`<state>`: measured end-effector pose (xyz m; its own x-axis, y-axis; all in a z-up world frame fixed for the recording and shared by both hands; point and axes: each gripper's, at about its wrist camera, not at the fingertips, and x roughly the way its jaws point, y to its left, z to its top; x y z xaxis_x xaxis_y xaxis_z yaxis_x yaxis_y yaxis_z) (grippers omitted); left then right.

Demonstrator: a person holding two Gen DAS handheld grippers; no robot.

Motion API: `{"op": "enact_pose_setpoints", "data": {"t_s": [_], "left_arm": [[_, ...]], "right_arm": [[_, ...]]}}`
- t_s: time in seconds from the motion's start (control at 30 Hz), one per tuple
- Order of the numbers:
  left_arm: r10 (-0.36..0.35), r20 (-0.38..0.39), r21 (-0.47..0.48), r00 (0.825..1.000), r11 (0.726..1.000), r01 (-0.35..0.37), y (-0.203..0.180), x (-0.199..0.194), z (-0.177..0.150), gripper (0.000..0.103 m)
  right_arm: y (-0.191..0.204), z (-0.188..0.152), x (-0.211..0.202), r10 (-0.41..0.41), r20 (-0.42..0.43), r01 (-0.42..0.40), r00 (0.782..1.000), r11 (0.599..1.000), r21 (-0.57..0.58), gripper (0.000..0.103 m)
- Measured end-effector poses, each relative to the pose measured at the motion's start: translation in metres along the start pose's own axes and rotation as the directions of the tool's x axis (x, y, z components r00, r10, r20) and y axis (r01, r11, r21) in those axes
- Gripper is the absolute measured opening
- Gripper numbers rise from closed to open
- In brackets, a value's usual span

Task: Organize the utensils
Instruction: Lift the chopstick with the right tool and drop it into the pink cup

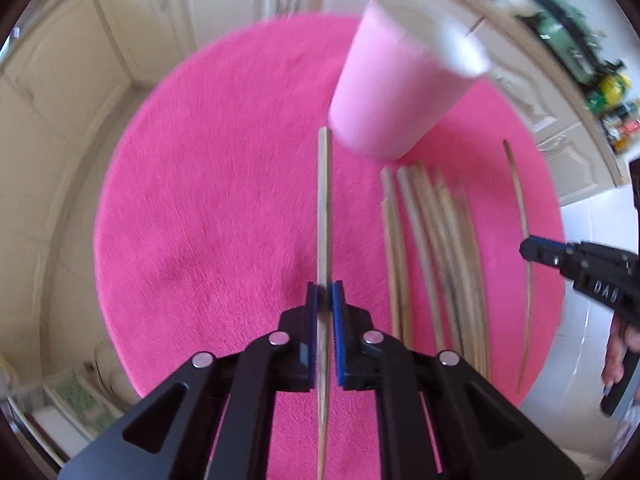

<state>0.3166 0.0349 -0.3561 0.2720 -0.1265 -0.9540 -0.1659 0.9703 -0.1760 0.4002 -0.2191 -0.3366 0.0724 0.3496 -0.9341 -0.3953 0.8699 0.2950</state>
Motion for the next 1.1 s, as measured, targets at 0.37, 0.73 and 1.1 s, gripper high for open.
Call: {"op": "enact_pose_setpoints", "data": {"t_s": [0.37,0.73,1.1], "left_arm": [[-0.154,0.348,0.105,0.925,0.987,0.125,-0.040,-0.100,0.036,0.007],[-0.178,0.737,0.104,0.652,0.983,0.151,-0.067,-0.152,0.123,0.007],[-0.046,0.770,0.002,0.636,0.997,0.071,-0.052,-0.080,0.143,0.007]], "right_arm": [[0.034,0.030,-0.088,0.163,0.387,-0.162,0.907,0.986,-0.035,0.006],[0.073,0.081,-0.140,0.242,0.716,-0.201,0.655,0.969,-0.144,0.006],[0.079,0.101,-0.088,0.175,0.756,-0.122,0.630,0.985,-0.125,0.006]]}}
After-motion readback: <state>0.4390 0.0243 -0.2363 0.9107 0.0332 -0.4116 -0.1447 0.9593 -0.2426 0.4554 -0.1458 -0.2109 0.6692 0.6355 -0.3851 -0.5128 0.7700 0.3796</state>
